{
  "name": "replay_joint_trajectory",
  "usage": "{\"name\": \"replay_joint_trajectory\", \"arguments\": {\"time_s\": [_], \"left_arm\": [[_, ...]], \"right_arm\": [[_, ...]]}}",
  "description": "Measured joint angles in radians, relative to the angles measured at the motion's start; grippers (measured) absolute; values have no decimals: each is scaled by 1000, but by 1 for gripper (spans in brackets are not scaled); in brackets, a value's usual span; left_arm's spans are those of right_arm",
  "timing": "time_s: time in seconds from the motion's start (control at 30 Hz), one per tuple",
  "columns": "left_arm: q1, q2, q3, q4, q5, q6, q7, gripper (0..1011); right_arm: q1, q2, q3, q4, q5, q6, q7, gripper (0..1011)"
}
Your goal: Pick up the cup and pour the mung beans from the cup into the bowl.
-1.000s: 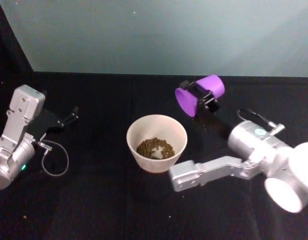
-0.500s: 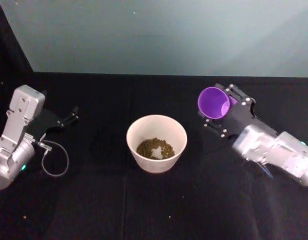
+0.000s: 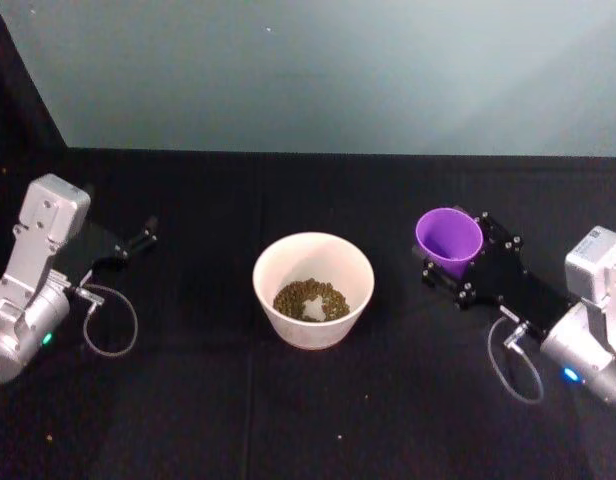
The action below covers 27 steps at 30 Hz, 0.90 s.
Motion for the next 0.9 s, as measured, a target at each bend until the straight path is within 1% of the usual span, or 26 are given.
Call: {"name": "replay_joint_trajectory", "arguments": {"time_s": [0.07,0.3,0.37,0.4,0.5,0.67,0.9], "left_arm": [[0,0,0,0,0,0,0,1000],[0,0,0,0,0,0,0,1000],[0,0,0,0,0,0,0,1000],[0,0,0,0,0,0,0,1000],[0,0,0,0,0,0,0,1000],[0,0,0,0,0,0,0,1000],[0,0,0,0,0,0,0,1000]], "right_arm": [[2,-12,4,31,27,-8,24,743],[8,-39,15,97,62,-22,63,743],[10,-47,20,117,76,-26,78,743],[11,-53,24,130,91,-30,93,743],[13,-63,31,146,113,-35,116,743],[12,-74,40,164,130,-35,139,743],[7,-85,53,173,132,-9,145,743]]}}
